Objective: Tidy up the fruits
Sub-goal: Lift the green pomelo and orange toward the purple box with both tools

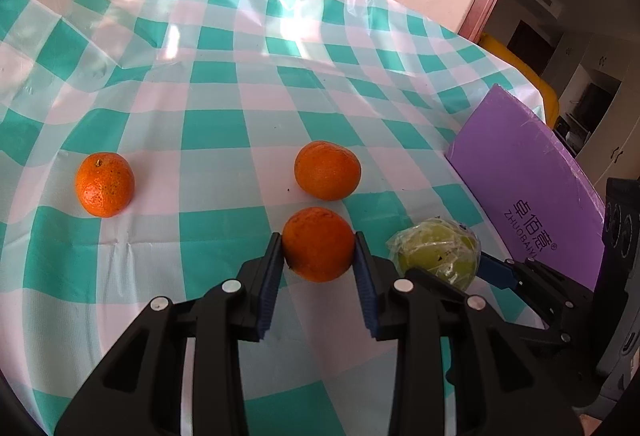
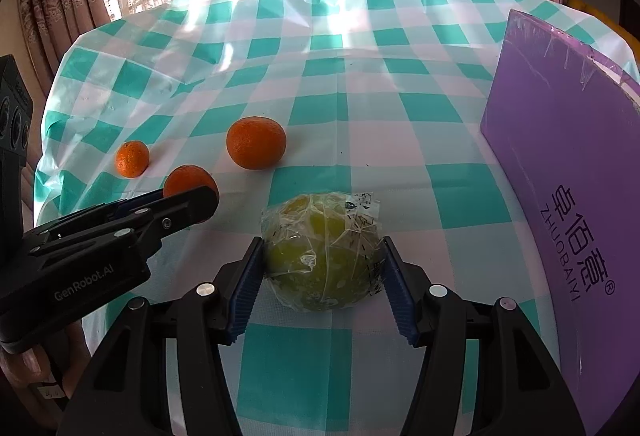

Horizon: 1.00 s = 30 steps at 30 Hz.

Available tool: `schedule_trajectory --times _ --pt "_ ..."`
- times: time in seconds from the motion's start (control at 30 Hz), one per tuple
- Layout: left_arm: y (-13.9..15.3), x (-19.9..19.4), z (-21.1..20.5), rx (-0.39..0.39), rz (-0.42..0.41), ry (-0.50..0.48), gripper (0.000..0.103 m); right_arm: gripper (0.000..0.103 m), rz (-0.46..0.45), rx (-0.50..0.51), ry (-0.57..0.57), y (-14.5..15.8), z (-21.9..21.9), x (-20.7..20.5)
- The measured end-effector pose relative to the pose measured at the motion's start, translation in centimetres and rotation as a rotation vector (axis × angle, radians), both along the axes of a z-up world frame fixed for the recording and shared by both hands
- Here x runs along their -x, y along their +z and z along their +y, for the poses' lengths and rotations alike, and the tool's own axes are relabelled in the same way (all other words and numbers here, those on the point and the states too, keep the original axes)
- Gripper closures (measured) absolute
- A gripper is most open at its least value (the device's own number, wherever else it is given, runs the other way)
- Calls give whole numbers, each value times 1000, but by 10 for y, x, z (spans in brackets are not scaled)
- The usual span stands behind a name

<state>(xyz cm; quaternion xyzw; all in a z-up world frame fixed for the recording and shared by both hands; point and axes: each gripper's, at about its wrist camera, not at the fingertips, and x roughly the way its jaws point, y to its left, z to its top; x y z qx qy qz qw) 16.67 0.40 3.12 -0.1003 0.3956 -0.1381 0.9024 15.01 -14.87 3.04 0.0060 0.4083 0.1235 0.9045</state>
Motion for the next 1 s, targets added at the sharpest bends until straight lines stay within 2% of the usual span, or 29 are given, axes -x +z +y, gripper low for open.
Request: schedule_trajectory --times 0.23,0.53,1.0 --pt "14 10 4 -10 -23 34 69 47 -29 -13 15 13 -4 14" --pt "49 24 -1 -16 -94 62 69 47 -85 -56 38 44 -11 30" --pt "103 28 -59 -54 -195 -11 69 47 -167 -158 -55 98 -77 43"
